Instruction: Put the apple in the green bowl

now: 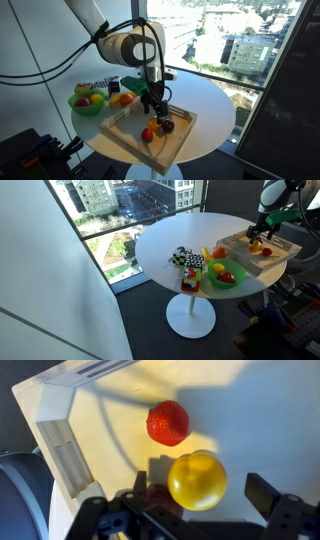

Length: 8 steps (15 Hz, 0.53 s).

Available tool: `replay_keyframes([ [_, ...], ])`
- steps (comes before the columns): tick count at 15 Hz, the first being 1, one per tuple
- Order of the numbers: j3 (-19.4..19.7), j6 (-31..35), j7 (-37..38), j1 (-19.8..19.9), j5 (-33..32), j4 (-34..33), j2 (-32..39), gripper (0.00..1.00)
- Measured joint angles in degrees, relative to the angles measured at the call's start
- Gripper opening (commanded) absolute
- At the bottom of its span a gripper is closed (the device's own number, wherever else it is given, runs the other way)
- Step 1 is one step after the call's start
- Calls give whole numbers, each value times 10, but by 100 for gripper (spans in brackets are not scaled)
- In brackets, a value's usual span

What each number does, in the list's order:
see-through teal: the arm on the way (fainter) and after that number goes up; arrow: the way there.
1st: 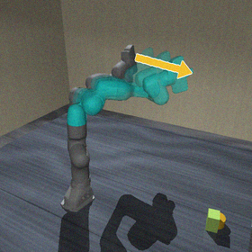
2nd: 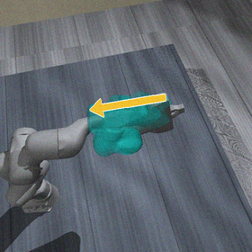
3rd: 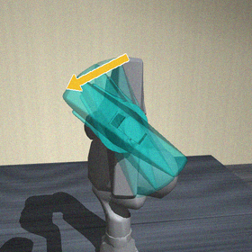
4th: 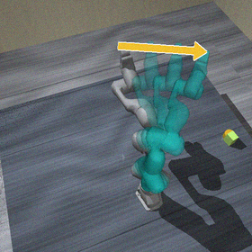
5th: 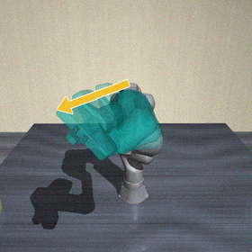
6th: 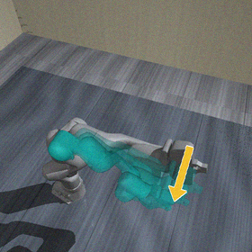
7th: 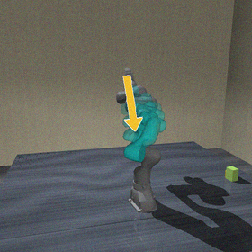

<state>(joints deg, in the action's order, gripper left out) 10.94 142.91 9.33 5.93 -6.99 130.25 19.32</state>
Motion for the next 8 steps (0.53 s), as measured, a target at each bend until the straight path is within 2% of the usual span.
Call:
replay_keyframes([
  [8, 0, 15, 0, 0, 0, -4, 21, 100],
])
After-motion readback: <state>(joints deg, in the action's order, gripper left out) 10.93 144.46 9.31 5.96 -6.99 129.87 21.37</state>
